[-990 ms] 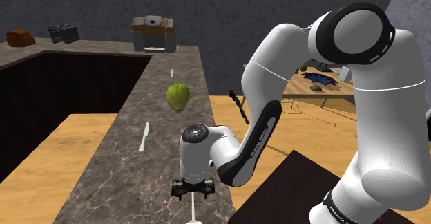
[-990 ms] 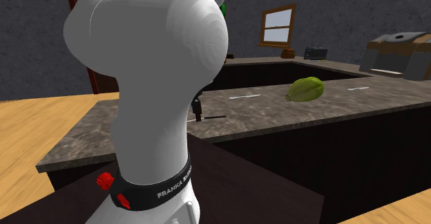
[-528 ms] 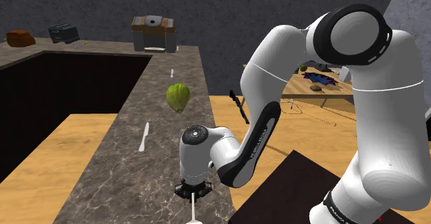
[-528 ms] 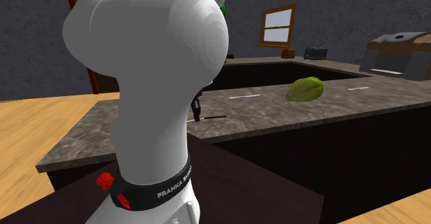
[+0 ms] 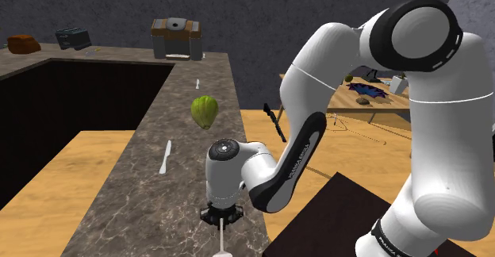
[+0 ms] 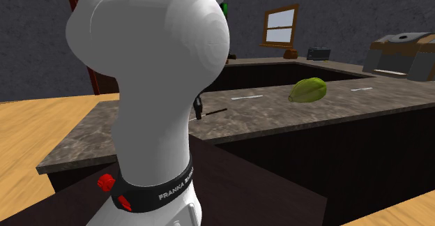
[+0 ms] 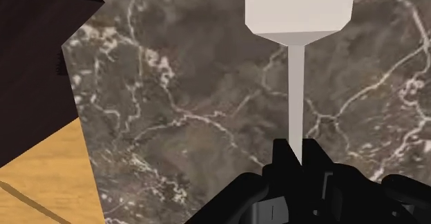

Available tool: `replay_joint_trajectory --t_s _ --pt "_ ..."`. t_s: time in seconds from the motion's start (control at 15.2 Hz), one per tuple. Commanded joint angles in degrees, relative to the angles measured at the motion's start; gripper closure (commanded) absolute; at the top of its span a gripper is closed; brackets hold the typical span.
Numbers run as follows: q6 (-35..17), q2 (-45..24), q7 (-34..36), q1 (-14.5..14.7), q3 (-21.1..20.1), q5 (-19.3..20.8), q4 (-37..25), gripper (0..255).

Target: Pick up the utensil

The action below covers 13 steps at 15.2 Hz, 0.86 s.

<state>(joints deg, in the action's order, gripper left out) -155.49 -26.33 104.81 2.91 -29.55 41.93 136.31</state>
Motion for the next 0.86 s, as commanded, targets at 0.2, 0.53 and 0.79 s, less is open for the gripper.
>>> replay_joint_trajectory --t_s 0.2,0.53,0.79 --pt "2.2 4.1 -3.9 -3.3 -4.2 -5.1 1.4 255" --pt "4.5 8.3 -8.1 -6.5 -8.4 -10.8 2.5 255" --pt "5.5 10.1 -10.1 -7.8 -10.2 -13.4 2.8 255"
